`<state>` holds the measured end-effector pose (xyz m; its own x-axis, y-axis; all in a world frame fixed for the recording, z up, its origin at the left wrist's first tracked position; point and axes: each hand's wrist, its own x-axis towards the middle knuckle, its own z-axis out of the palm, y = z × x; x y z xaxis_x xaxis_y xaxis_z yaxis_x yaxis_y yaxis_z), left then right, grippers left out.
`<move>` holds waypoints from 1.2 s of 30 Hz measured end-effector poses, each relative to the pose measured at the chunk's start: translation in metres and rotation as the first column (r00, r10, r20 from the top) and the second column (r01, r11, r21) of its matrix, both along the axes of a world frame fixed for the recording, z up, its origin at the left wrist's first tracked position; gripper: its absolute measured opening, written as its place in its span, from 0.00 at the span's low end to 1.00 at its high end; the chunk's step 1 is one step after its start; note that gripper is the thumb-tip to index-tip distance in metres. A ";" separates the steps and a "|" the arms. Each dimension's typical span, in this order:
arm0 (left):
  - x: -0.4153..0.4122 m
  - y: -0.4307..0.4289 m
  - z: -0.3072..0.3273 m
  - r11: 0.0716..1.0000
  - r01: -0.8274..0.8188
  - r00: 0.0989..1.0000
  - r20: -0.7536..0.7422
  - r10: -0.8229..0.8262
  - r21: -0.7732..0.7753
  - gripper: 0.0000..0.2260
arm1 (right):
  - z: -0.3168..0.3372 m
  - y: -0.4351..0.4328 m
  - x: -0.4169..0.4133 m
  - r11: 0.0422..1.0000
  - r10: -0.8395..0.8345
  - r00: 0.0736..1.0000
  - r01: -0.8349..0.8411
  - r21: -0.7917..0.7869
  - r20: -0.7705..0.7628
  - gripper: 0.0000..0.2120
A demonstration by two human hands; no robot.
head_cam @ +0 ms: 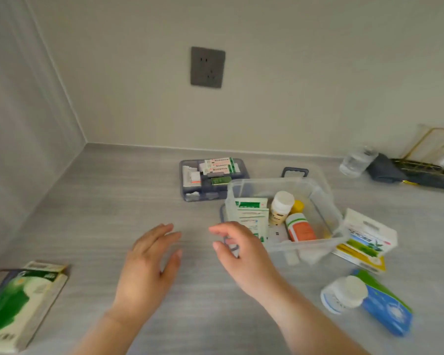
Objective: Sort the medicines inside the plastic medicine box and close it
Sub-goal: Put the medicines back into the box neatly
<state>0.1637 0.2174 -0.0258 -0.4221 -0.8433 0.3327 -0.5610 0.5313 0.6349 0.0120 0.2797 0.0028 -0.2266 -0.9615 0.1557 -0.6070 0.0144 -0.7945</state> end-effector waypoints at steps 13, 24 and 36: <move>-0.158 0.057 -0.001 0.952 0.171 0.981 0.135 -0.140 -0.255 0.28 | 0.013 0.112 -0.237 0.866 -0.483 0.862 0.496 0.059 -0.154 0.18; -0.162 0.052 -0.007 0.909 0.177 0.969 0.228 -0.095 -0.377 0.26 | -0.014 0.090 -0.286 0.831 -0.121 0.903 0.319 0.456 -0.412 0.35; -0.153 0.043 0.003 0.941 0.286 0.936 0.262 -0.234 -0.183 0.28 | -0.022 0.079 -0.286 0.816 -0.145 0.836 0.403 0.415 -0.529 0.26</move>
<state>0.0103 0.2604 -0.0227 -0.7041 -0.6127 0.3591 -0.5026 0.7871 0.3575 -0.2738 0.3584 -0.0194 -0.5192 -0.8388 -0.1636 -0.7970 0.5444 -0.2617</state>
